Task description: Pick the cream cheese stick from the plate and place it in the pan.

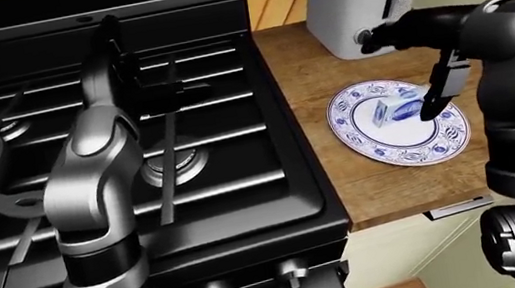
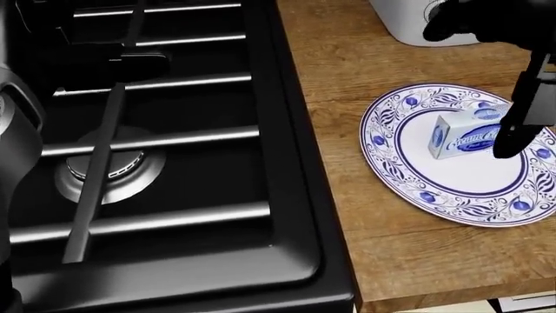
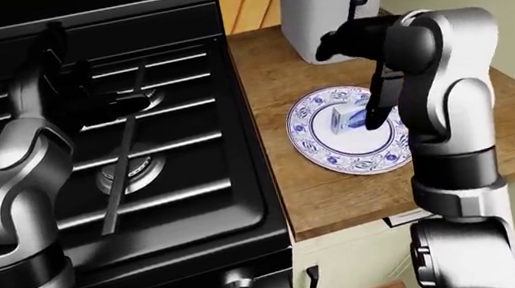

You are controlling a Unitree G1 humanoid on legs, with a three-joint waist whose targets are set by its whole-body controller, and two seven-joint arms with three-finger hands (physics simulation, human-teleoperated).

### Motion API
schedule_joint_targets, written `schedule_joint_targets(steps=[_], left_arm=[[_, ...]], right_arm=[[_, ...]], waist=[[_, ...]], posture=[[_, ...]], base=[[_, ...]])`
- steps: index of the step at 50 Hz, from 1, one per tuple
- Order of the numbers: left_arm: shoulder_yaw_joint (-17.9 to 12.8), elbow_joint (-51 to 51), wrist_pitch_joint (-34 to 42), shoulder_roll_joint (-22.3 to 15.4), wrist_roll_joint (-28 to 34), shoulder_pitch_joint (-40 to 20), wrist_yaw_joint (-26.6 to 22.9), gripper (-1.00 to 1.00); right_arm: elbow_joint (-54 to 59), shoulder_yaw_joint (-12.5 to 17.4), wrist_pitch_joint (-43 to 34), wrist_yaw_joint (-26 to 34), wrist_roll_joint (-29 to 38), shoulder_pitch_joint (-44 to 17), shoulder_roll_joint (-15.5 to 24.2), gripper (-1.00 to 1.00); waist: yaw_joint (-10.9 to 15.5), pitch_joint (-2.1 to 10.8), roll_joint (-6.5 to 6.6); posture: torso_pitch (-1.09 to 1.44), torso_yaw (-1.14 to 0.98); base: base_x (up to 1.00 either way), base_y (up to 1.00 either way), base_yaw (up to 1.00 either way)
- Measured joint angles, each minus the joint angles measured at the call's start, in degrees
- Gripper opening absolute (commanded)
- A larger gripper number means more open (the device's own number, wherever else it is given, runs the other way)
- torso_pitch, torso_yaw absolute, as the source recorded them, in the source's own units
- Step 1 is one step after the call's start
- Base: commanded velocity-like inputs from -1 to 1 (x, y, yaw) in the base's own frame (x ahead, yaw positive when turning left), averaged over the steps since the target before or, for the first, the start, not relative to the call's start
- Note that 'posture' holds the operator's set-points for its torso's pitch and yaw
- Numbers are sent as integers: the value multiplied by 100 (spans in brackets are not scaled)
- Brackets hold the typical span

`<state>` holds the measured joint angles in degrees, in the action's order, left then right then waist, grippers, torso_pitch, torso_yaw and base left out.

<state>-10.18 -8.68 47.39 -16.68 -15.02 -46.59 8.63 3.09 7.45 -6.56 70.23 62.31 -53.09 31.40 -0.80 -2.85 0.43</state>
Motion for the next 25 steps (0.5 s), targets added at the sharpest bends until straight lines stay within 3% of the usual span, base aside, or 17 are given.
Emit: schedule_joint_targets(steps=[25], left_arm=[[-8, -28, 40, -27, -47, -33, 25, 100]], right_arm=[[1068, -69, 426, -674, 377, -103, -117, 55]], waist=[[5, 17, -12]], posture=[[0, 0]], base=[[0, 0, 0]])
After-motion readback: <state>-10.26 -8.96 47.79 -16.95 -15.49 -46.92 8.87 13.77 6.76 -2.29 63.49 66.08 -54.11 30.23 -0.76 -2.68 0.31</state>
